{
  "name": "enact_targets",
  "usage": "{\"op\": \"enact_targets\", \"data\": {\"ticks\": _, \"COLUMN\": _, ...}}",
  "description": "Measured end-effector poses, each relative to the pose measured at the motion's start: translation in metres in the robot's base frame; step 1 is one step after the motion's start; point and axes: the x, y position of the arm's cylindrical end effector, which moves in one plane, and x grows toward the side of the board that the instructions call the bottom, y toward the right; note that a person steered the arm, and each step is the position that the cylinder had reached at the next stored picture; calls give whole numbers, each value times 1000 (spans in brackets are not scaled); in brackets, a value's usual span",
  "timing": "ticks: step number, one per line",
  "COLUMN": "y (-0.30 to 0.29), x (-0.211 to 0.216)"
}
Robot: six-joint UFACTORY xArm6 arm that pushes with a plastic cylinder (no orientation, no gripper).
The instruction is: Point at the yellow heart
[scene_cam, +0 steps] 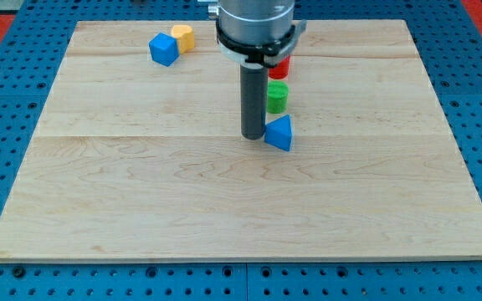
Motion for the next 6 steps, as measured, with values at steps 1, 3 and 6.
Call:
{"op": "enact_targets", "data": {"ticks": 1, "y": -49, "x": -3}}
{"op": "enact_targets", "data": {"ticks": 3, "y": -108, "x": -86}}
{"op": "enact_targets", "data": {"ticks": 6, "y": -86, "x": -245}}
